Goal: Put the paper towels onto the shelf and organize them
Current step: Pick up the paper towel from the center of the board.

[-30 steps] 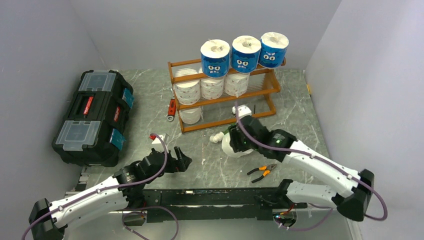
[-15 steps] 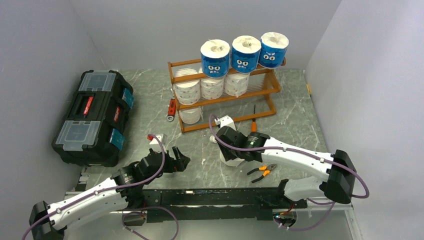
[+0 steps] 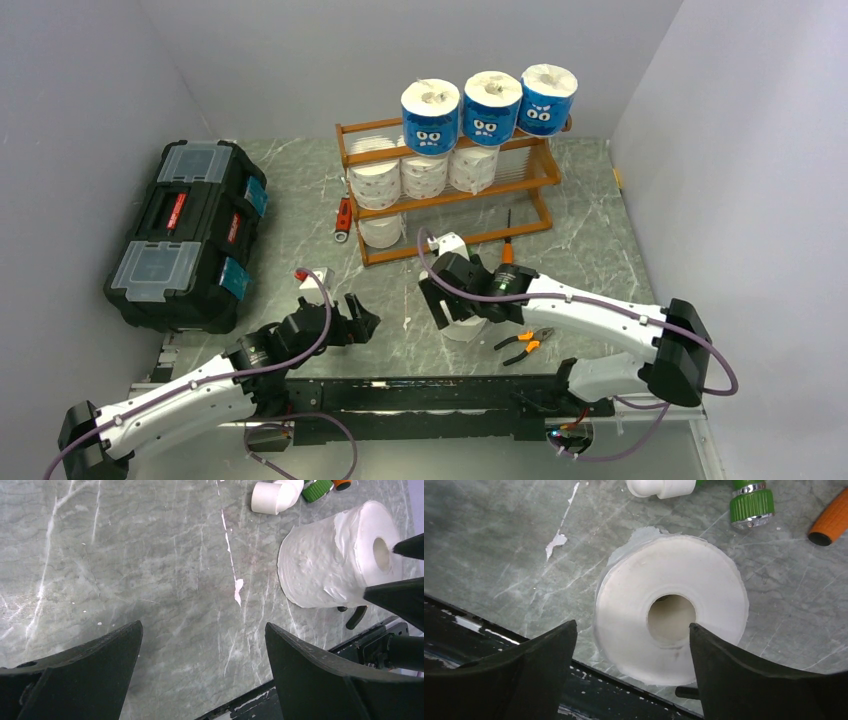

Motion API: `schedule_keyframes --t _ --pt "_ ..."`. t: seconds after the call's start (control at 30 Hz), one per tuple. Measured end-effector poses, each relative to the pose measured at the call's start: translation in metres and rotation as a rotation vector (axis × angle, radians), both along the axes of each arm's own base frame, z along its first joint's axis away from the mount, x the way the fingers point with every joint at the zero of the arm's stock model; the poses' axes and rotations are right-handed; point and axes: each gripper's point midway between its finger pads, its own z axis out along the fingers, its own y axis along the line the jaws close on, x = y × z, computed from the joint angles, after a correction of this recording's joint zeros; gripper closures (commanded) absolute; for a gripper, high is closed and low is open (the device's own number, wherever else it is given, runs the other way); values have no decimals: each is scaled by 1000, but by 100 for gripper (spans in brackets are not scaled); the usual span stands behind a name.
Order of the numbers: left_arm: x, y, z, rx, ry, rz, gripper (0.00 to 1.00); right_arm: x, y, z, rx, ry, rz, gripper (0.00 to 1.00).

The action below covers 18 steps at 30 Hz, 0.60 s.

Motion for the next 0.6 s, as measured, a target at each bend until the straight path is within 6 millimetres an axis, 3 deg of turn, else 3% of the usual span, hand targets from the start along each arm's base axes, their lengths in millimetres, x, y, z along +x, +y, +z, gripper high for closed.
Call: schedule_keyframes --t 0.1,0.23,0.4,0.47,0.53,0.6 --pt "0 1 -2 9 5 2 1 1 2 14 39 -18 -13 9" --pt "-1 3 -3 14 10 6 1 11 -5 48 143 -108 -119 0" --pt "0 4 -1 4 2 17 1 28 -41 109 395 -276 -448 0" --pt "1 5 -1 5 4 27 0 30 -56 123 476 -321 -528 0" --pt "2 6 -3 5 12 42 1 28 -69 128 541 -347 -576 0" --pt "3 9 -7 18 23 63 1 25 -84 120 585 -342 -634 1"
